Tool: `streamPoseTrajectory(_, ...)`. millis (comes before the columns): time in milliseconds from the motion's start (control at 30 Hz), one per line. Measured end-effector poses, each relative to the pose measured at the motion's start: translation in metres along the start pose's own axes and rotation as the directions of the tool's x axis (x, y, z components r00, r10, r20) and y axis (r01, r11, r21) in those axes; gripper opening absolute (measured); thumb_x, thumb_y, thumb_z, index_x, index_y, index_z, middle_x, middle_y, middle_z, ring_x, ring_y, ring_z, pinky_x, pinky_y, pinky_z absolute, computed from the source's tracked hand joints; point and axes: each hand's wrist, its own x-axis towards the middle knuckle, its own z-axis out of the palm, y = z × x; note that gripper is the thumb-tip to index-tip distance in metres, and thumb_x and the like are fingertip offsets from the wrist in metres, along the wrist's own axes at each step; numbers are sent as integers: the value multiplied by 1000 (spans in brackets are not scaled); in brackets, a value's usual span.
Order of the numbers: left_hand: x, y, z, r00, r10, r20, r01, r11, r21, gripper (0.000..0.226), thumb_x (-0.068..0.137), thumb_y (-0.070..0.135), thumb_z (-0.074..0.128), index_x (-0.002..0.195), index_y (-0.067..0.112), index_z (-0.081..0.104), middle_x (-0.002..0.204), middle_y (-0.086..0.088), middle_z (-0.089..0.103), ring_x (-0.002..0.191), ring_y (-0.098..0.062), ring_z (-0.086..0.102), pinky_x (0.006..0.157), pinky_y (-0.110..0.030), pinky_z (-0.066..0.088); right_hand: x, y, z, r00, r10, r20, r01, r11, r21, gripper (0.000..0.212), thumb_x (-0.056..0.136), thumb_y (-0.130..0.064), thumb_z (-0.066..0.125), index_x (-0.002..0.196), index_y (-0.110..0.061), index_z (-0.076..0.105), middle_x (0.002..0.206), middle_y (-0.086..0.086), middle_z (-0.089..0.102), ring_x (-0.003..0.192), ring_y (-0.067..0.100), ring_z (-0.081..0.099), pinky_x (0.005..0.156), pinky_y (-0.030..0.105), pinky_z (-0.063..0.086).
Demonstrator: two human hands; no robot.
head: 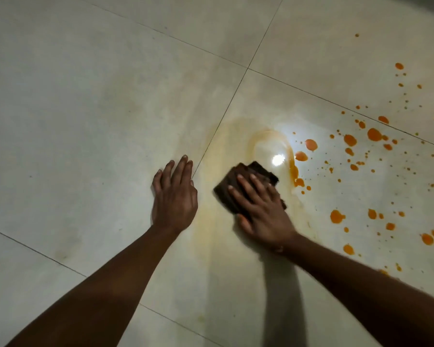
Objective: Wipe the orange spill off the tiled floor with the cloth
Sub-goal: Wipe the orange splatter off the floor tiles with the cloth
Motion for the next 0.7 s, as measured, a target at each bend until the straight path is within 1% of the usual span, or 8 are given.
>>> streamPoseTrajectory(167, 1, -1, -2, 1000, 4, -10, -4, 1000, 12, 52, 95, 25, 29, 143, 13, 43, 155, -5, 38, 140, -30, 36, 114, -50, 27, 113, 24, -23, 924, 373, -84, -372, 928, 23, 68, 89, -46, 32, 154, -28, 21, 164, 6, 11, 150, 29, 1, 117, 55, 10)
streamPoseTrajectory(233, 2, -3, 3, 1000, 6, -20, -6, 1000, -5, 52, 95, 26, 29, 144, 13, 43, 155, -4, 37, 141, -30, 35, 114, -50, 26, 109, -11, -10, 961, 268, -64, -267, 963, 25, 68, 89, -46, 30, 154, -26, 23, 163, 8, 13, 150, 30, 2, 118, 55, 10)
streamPoseTrajectory(300, 2, -4, 3, 1000, 3, -18, -3, 1000, -2, 52, 96, 26, 28, 144, 13, 42, 155, -4, 37, 141, -30, 35, 114, -50, 26, 43, -25, 7, 996, 87, -15, -87, 996, 12, 66, 91, -45, 34, 154, -28, 24, 164, 5, 12, 151, 26, 1, 118, 53, 9)
streamPoseTrajectory(367, 1, -3, 0, 1000, 0, -2, 0, 1000, -9, 52, 96, 26, 28, 143, 13, 42, 155, -4, 38, 141, -30, 35, 114, -50, 26, -31, -3, 1, 1000, 31, 0, -31, 1000, 0, 65, 91, -45, 39, 153, -29, 26, 163, 5, 13, 150, 26, 5, 116, 54, 15)
streamPoseTrajectory(433, 3, -1, -2, 1000, -17, 1, 17, 1000, -10, 51, 95, 26, 29, 142, 13, 44, 155, -4, 38, 140, -30, 36, 113, -49, 26, -35, 42, -12, 987, 157, -37, -157, 988, -9, 66, 89, -47, 37, 152, -29, 27, 163, 6, 15, 149, 27, 8, 115, 55, 19)
streamPoseTrajectory(533, 1, 0, 1, 999, -11, -31, 11, 1000, 3, 50, 95, 27, 31, 140, 14, 46, 153, -5, 40, 140, -30, 36, 113, -49, 26, 29, 68, -28, 879, 473, -65, -472, 881, 29, 71, 88, -50, 28, 155, -29, 17, 164, 5, 5, 150, 27, -2, 118, 54, 8)
streamPoseTrajectory(600, 1, -3, 4, 999, -11, -49, 12, 1000, 18, 50, 95, 30, 32, 139, 13, 47, 152, -6, 41, 139, -30, 36, 112, -48, 25, 32, 46, -20, 897, 437, -69, -436, 900, 32, 71, 88, -48, 29, 155, -28, 17, 164, 6, 5, 150, 28, -3, 118, 55, 7)
streamPoseTrajectory(700, 1, 4, 0, 999, -34, -14, 34, 999, 15, 54, 94, 36, 32, 137, 8, 47, 151, -11, 41, 138, -35, 34, 113, -50, 22, -71, 17, 2, 976, 216, -29, -216, 976, -3, 68, 90, -45, 34, 155, -31, 18, 164, 2, 6, 151, 23, -2, 118, 52, 12)
